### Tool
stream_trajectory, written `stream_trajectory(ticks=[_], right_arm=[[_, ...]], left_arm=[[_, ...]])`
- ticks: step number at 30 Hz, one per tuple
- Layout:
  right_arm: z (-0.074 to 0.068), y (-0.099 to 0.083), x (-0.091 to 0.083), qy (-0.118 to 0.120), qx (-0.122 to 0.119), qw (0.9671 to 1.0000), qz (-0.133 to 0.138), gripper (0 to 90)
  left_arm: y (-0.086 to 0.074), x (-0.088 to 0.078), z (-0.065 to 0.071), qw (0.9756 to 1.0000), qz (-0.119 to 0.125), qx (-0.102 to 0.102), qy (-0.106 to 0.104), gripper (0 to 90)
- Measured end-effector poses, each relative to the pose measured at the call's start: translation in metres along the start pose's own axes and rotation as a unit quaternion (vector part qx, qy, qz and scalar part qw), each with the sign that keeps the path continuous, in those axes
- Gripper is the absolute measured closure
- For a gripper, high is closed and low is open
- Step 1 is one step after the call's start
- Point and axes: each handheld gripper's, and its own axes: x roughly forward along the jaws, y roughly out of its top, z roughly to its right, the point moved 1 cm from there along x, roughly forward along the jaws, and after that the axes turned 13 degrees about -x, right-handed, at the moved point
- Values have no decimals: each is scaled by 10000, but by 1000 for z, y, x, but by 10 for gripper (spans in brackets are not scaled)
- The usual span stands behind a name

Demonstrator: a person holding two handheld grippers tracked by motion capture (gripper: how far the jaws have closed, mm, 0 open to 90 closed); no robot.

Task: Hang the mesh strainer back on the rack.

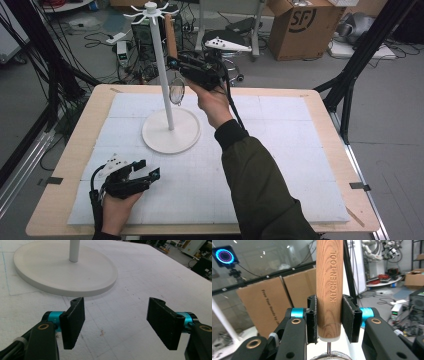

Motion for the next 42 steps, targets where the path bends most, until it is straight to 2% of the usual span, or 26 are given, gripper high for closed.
stream_trajectory(ticks=[2,7,9,12,13,17,18,19,20,25,29,31,33,36,39,41,42], right_arm=[[0,0,0,-92,-18,9999,-37,681],[0,-1,2,-15,17,10000,-22,651],[1,-2,2,-137,-3,9999,-17,516],[3,-3,-1,-312,34,9995,-51,358],[4,-4,-3,-451,-8,9989,-108,331],[10,-12,-12,-559,-21,9981,-256,264],[11,-14,-15,-574,-14,9981,-241,227],[12,-17,-19,-480,-38,9986,-205,166],[13,-20,-22,-425,-30,9989,-183,159],[14,-30,-40,-482,-160,9984,-235,158],[14,-41,-56,-491,-218,9977,-403,157],[13,-47,-66,-574,-288,9970,-424,157],[13,-54,-76,-631,-348,9963,-468,158],[15,-63,-90,-723,-329,9947,-660,158],[18,-72,-106,-841,-312,9934,-708,157],[19,-79,-117,-927,-318,9924,-746,157],[19,-82,-122,-944,-309,9923,-742,157]], left_arm=[[0,0,0,10000,7,2,-3,314],[0,0,0,10000,7,-3,-7,314],[0,0,0,10000,13,1,-10,313],[0,0,0,10000,18,11,-5,313],[0,0,0,10000,24,-1,-2,313],[-1,0,1,10000,3,25,9,313],[-1,0,1,10000,-16,31,-1,313],[-1,1,1,10000,-22,38,-18,313],[-1,1,1,10000,-26,39,-14,313],[-1,3,4,9999,-3,84,-65,308],[0,6,11,9993,93,211,-306,294],[1,8,14,9987,142,306,-386,282],[1,10,15,9983,120,343,-450,220],[1,12,16,9985,137,370,-392,207],[2,11,17,9982,255,392,-370,205],[2,12,16,9983,268,372,-364,204],[2,13,16,9986,226,296,-382,204]])
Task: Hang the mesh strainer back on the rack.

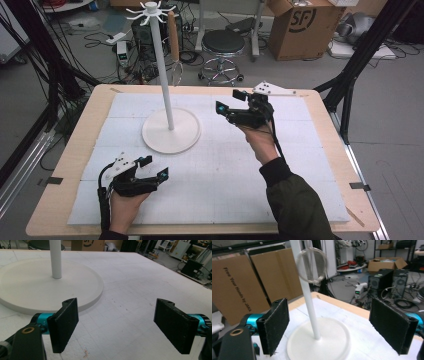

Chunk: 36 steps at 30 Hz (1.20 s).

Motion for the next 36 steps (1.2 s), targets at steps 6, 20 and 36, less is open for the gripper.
stream_trajectory(ticks=[6,20,36], right_arm=[[7,-20,-26,-153,88,9996,-224,157],[15,-66,-76,-449,-12,9972,-592,158],[2,-140,-119,-897,141,9908,-1002,152]], left_arm=[[2,6,3,9999,36,103,-11,202],[8,26,5,9986,265,387,-228,199],[12,41,8,9978,293,312,-507,206]])
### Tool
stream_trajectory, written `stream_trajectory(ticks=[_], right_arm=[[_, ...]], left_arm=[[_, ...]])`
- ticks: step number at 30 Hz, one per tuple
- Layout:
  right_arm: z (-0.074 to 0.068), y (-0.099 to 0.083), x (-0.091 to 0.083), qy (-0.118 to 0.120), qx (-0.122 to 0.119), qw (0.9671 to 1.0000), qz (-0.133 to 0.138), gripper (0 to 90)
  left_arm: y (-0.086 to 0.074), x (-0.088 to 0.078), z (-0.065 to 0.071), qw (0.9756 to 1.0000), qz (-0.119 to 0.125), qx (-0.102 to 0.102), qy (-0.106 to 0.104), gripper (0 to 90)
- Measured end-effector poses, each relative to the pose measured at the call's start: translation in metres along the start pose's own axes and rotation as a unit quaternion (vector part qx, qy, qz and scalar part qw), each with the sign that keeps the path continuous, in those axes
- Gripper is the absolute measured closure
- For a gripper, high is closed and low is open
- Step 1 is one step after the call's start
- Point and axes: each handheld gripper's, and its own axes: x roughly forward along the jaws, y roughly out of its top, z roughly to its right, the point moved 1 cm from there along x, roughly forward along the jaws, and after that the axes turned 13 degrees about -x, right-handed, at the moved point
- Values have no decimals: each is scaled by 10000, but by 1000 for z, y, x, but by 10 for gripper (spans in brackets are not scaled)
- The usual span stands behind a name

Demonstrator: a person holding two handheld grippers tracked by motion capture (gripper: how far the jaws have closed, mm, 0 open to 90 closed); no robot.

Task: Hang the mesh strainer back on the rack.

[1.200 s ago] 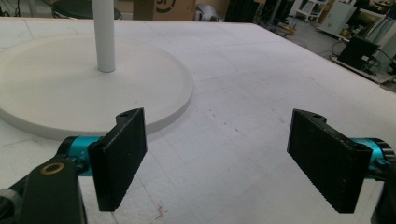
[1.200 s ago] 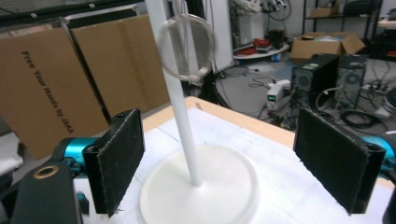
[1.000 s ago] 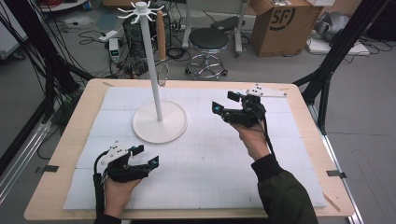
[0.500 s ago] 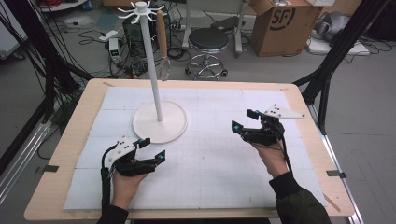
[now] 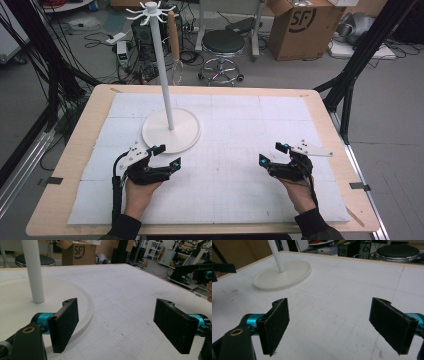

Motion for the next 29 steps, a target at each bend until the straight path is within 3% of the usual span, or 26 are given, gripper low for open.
stream_trajectory(ticks=[3,12,29], right_arm=[[-1,-7,-4,-19,60,10000,-17,150],[-3,-16,-12,-56,89,9999,11,143],[1,-19,-10,-76,191,9998,-30,133]], left_arm=[[-2,4,3,9999,-128,54,-21,204],[-2,1,8,9995,-195,227,-114,190],[-3,1,9,9993,-240,274,-100,188]])
